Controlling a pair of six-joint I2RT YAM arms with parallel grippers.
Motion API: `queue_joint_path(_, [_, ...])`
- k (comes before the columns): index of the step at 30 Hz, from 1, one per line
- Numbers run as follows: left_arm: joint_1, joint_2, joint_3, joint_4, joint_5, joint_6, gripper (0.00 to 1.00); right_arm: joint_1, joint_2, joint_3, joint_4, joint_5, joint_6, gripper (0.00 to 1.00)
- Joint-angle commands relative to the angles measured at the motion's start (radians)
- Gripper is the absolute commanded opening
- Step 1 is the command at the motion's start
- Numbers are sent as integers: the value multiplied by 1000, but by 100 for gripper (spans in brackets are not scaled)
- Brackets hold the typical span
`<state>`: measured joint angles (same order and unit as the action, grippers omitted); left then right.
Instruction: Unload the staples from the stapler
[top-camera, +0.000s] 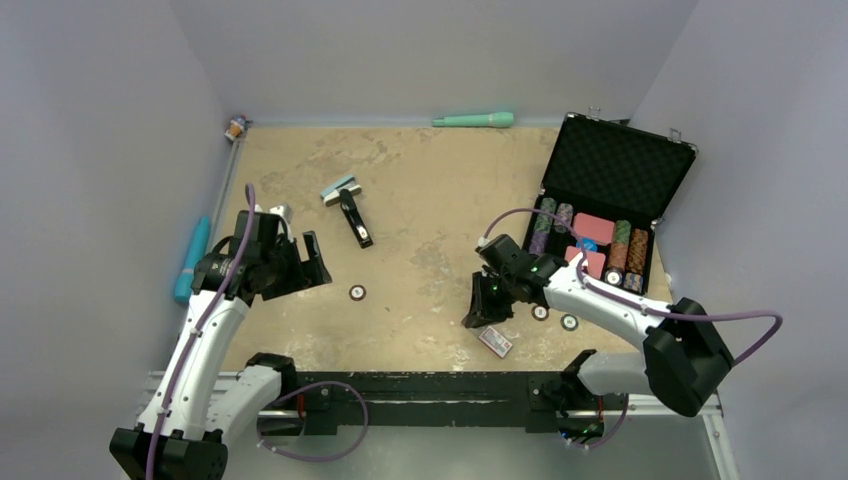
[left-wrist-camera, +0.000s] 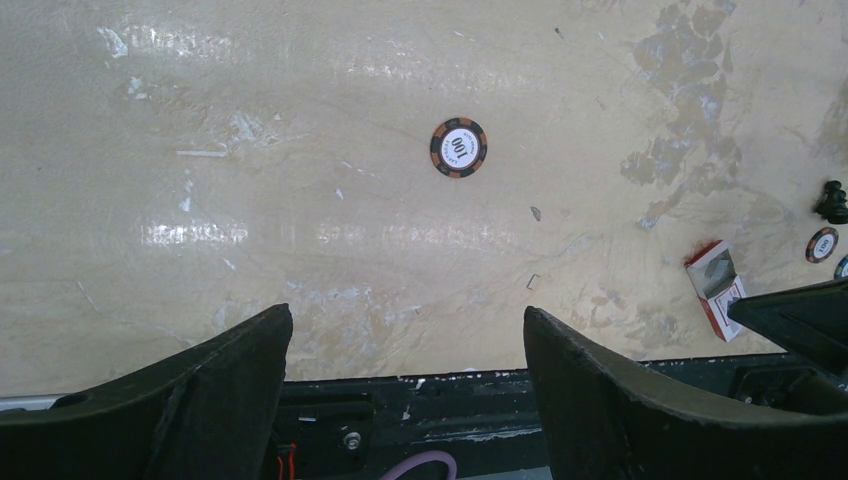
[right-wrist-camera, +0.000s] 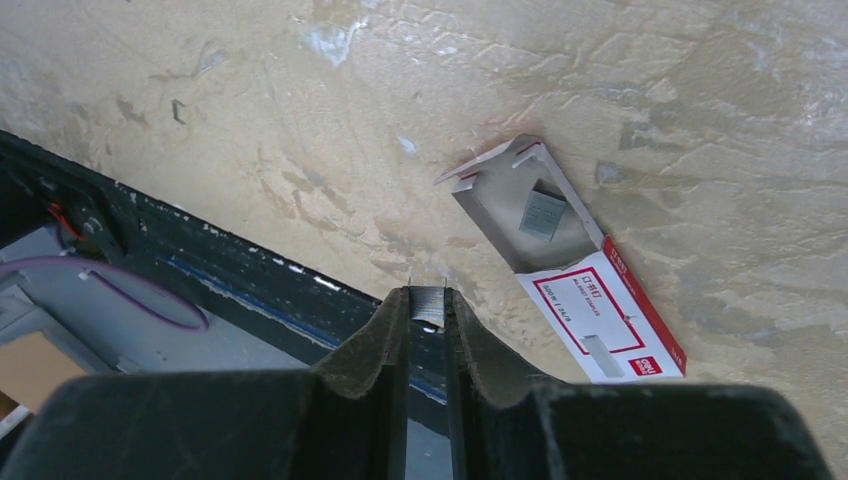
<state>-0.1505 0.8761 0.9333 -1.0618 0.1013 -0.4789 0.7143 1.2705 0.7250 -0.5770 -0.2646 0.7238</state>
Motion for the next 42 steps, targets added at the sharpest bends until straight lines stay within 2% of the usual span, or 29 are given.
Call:
queue_joint_path(1, [9, -6, -7, 28, 11, -1, 89, 5, -3, -19, 27, 34, 42, 4])
queue_joint_path(13, [9, -21, -7, 28, 4, -3, 89, 5, 27, 1, 24, 102, 57, 4])
queue_joint_path(29, [9, -27, -7, 26, 1, -4, 89, 5, 74, -1, 56, 91, 53, 4])
queue_joint_path(37, [9, -27, -5, 26, -3, -6, 89, 5, 88, 0, 65, 92, 52, 8])
queue_joint_path(42, [9, -26, -6, 26, -3, -5, 89, 4, 93, 5, 62, 94, 51, 15])
